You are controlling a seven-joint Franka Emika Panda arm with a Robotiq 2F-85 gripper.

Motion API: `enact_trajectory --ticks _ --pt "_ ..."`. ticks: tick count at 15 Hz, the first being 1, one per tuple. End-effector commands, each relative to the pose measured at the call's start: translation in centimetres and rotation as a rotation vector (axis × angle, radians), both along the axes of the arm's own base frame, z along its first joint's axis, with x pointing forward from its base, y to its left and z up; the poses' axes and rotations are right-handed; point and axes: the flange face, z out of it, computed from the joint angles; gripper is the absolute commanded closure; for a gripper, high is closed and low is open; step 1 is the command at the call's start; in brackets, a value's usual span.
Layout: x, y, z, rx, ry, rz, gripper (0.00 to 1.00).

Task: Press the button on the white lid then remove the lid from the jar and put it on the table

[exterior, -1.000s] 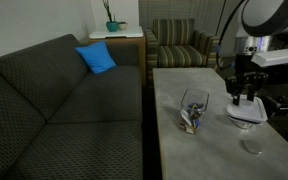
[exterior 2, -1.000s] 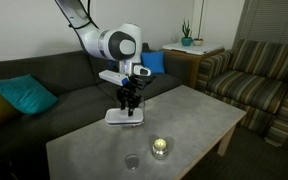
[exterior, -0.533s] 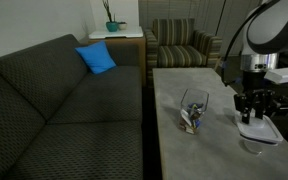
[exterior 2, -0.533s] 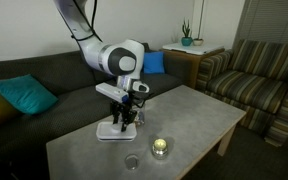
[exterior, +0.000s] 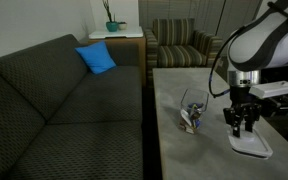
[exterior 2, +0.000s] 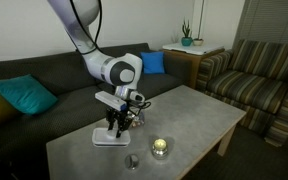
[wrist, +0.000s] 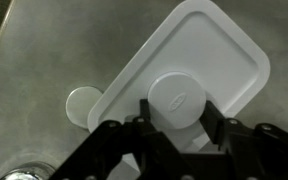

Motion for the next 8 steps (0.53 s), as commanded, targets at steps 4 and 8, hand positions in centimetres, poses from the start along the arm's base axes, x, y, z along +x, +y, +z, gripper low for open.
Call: enact_trajectory --ticks 4,8 --pt "2.0 0.6 -2.3 0.005 0.012 -0.007 0.71" --pt "2.9 1.0 -3.5 -0.01 0.013 -0.019 0.71"
